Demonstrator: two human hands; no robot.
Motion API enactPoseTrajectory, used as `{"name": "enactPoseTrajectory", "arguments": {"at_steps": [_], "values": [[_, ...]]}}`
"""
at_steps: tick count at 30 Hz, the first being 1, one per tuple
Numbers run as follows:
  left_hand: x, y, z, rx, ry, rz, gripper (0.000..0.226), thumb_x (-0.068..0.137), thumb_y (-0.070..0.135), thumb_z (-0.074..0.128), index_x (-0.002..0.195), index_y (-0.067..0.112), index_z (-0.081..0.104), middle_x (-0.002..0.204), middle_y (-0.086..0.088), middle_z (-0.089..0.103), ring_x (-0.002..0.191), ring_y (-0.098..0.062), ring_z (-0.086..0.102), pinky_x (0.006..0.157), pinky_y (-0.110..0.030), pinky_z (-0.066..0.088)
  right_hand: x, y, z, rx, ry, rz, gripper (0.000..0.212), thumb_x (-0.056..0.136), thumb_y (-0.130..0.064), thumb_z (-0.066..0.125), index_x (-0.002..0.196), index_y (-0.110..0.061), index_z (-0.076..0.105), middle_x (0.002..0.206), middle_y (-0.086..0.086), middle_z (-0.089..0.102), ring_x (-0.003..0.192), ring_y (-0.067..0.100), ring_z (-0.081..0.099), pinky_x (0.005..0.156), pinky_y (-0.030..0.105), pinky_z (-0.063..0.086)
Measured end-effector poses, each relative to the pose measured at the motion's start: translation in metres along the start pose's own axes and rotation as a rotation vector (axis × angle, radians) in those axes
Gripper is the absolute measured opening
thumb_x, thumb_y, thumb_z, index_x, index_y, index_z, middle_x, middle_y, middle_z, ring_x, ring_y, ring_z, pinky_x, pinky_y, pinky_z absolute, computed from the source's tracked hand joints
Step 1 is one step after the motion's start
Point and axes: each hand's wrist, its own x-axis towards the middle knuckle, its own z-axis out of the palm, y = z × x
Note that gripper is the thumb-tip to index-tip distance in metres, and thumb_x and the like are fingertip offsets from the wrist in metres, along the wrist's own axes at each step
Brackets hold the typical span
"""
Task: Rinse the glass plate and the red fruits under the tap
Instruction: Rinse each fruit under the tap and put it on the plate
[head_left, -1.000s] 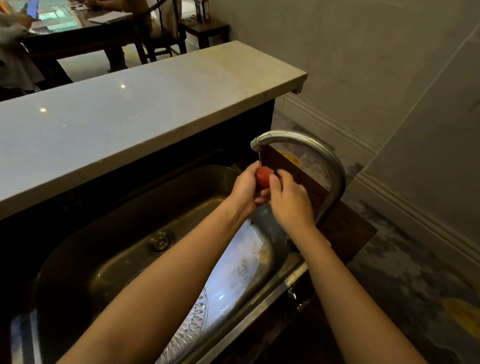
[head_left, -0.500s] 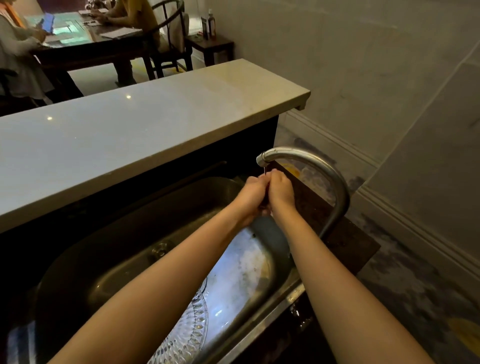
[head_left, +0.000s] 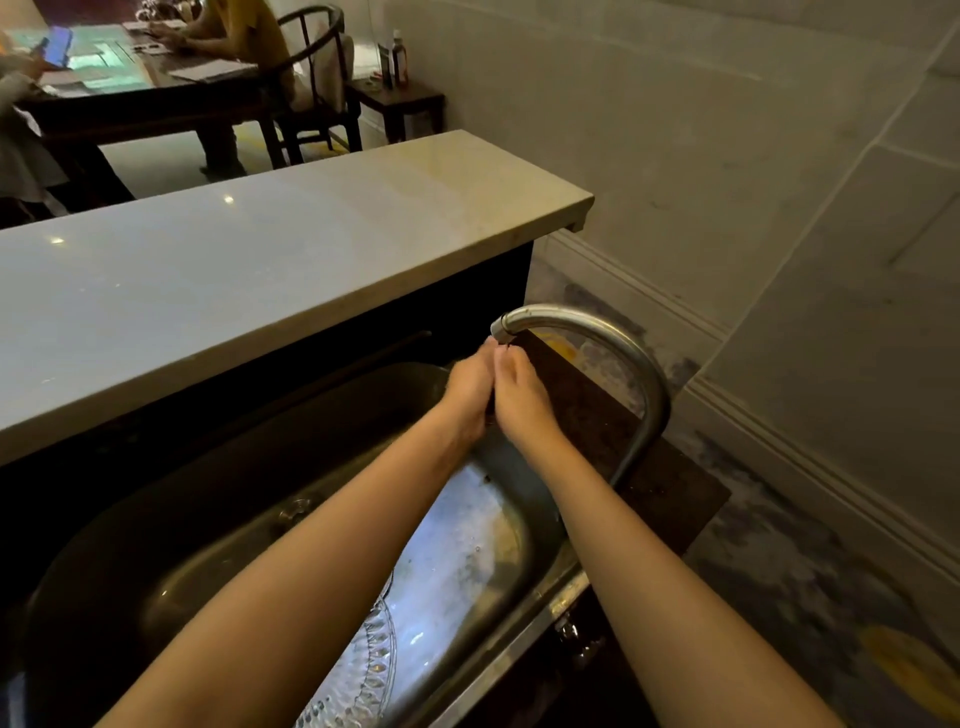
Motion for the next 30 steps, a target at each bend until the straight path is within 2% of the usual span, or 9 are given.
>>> {"name": "enactPoseTrajectory", "arguments": {"at_steps": [3, 5, 8, 10, 12, 17, 21, 26, 30], "values": [[-0.007, -0.007, 0.008, 0.23, -0.042, 0.091, 0.033, 0.098, 0.03, 0.039, 0.109, 0.002, 0.054, 0.095, -0.012, 0.06, 0.09, -0.023, 0.059, 0.078, -0.036, 0.05, 0.013, 0.001, -0.009, 0.338, 0.043, 0.222, 0.029, 0.097, -0.034, 0.032, 0.094, -0.021, 0.059, 0.093, 0.006, 0.059, 0.092, 0.023, 0.058, 0.079, 0.035, 0.048], [-0.013, -0.013, 0.008, 0.379, -0.05, 0.205, 0.032, 0.098, 0.033, 0.039, 0.115, 0.008, 0.048, 0.103, -0.009, 0.06, 0.095, -0.021, 0.059, 0.08, -0.034, 0.051, 0.02, -0.001, -0.013, 0.497, -0.038, 0.358, 0.032, 0.097, -0.03, 0.033, 0.102, -0.013, 0.06, 0.09, 0.009, 0.058, 0.09, 0.025, 0.057, 0.073, 0.034, 0.047], [-0.01, -0.01, -0.004, 0.458, 0.032, 0.324, 0.026, 0.1, 0.032, 0.036, 0.097, 0.014, 0.054, 0.085, 0.001, 0.058, 0.083, -0.016, 0.055, 0.068, -0.026, 0.045, 0.014, 0.0, -0.004, 0.337, -0.085, 0.35, 0.046, 0.096, -0.042, 0.031, 0.123, -0.011, 0.053, 0.102, 0.01, 0.058, 0.101, 0.025, 0.058, 0.089, 0.039, 0.049], [-0.004, -0.007, -0.01, 0.422, 0.099, 0.277, 0.031, 0.1, 0.031, 0.033, 0.091, 0.012, 0.056, 0.084, -0.004, 0.058, 0.083, -0.018, 0.054, 0.076, -0.033, 0.043, 0.004, 0.004, 0.002, 0.119, -0.066, 0.219, 0.048, 0.096, -0.047, 0.029, 0.125, -0.015, 0.052, 0.106, 0.007, 0.058, 0.102, 0.022, 0.058, 0.09, 0.038, 0.048], [-0.006, -0.01, -0.008, 0.457, 0.057, 0.275, 0.028, 0.1, 0.031, 0.034, 0.09, 0.013, 0.053, 0.083, -0.005, 0.056, 0.079, -0.018, 0.054, 0.074, -0.034, 0.044, 0.003, 0.004, 0.001, 0.154, 0.007, 0.231, 0.047, 0.097, -0.044, 0.03, 0.122, -0.013, 0.054, 0.104, 0.008, 0.058, 0.102, 0.025, 0.058, 0.091, 0.038, 0.047], [-0.017, -0.029, -0.013, 0.9, -0.023, 0.687, 0.028, 0.1, 0.031, 0.033, 0.111, 0.02, 0.055, 0.097, 0.003, 0.058, 0.08, -0.005, 0.054, 0.062, -0.012, 0.036, 0.011, 0.0, -0.02, 0.402, -0.084, 0.442, 0.049, 0.097, -0.041, 0.036, 0.125, -0.005, 0.054, 0.114, 0.016, 0.062, 0.113, 0.029, 0.057, 0.102, 0.044, 0.045], [-0.015, -0.039, -0.028, 1.138, 0.055, 0.858, 0.037, 0.101, 0.032, 0.028, 0.125, 0.015, 0.051, 0.113, -0.006, 0.057, 0.088, -0.017, 0.061, 0.067, -0.028, 0.049, 0.0, 0.0, -0.022, 0.27, -0.206, 0.486, 0.055, 0.096, -0.049, 0.029, 0.129, -0.01, 0.05, 0.121, 0.018, 0.06, 0.112, 0.032, 0.058, 0.095, 0.052, 0.05], [-0.018, -0.044, -0.019, 0.995, 0.157, 0.657, 0.04, 0.101, 0.034, 0.026, 0.112, 0.013, 0.059, 0.107, -0.008, 0.057, 0.086, -0.022, 0.06, 0.073, -0.037, 0.05, -0.001, 0.0, -0.016, -0.029, -0.159, 0.448, 0.049, 0.099, -0.038, 0.029, 0.121, -0.002, 0.054, 0.099, 0.018, 0.064, 0.09, 0.029, 0.063, 0.073, 0.034, 0.051], [-0.01, -0.024, -0.009, 0.559, 0.056, 0.123, 0.05, 0.101, 0.036, 0.024, 0.07, 0.011, 0.054, 0.056, -0.005, 0.049, 0.05, -0.017, 0.047, 0.048, -0.026, 0.035, -0.014, 0.013, -0.012, -0.08, -0.053, 0.057, 0.039, 0.098, -0.045, 0.026, 0.103, -0.017, 0.053, 0.098, 0.004, 0.059, 0.091, 0.024, 0.06, 0.07, 0.032, 0.046]]}}
